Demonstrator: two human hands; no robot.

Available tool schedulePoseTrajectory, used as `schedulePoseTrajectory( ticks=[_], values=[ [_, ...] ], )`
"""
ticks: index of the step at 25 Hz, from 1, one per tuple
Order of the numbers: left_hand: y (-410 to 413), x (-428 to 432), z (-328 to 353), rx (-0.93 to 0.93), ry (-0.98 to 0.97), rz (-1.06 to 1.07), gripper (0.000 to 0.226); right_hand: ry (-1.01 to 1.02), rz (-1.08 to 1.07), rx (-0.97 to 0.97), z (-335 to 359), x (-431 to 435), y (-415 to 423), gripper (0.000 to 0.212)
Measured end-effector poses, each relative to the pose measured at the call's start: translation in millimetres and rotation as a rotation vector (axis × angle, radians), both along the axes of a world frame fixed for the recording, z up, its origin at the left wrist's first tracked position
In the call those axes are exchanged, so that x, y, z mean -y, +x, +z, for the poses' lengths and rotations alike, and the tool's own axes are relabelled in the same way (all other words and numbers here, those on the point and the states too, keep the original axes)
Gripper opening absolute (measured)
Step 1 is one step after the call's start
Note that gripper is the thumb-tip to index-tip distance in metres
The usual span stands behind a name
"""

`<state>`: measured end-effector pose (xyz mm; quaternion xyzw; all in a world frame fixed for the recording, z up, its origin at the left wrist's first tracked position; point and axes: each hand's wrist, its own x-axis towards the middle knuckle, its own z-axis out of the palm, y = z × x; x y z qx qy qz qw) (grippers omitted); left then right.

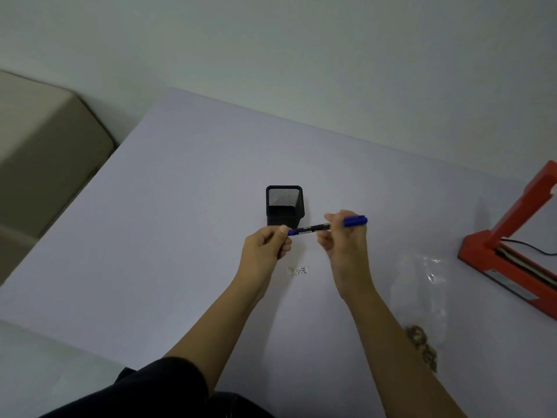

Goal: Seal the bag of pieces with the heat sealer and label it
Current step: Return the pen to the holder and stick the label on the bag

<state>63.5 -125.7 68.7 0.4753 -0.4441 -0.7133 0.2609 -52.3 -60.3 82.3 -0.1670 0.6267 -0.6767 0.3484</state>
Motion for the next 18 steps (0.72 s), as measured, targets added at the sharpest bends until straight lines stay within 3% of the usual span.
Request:
schedulePoseTrajectory(
  ticks=[3,7,10,13,16,18],
  values=[
    [-9.7,26.4,0.8,0.201,-0.269,0.006,0.031,-0.031,-0.126,-0.131,5.7,31.3,-21.3,0.007],
    [-18.6,64.7,-21.3,0.603,-0.578,-0.166,0.037,0.125,0.011,-0.535,-10.1,71.0,-31.3,0.025],
    [-22.1,67.3,-38.7,0.659,-0.708,-0.313,0.027,0.274,0.195,-0.707,-37.8,89.0,-25.8,0.022],
    [-18.9,67.9,-49.5,0.691,-0.774,-0.329,0.039,0.449,0.331,-0.892,-58.6,96.5,-23.2,0.022],
    [-17.4,69.5,-53.4,0.669,-0.796,-0.348,0.043,0.548,0.356,-1.196,-60.7,100.0,-25.7,0.036],
    [-14.7,67.6,-51.7,0.622,-0.796,-0.297,0.048,0.535,0.316,-1.236,-55.3,100.0,-32.5,0.049]
  ],
)
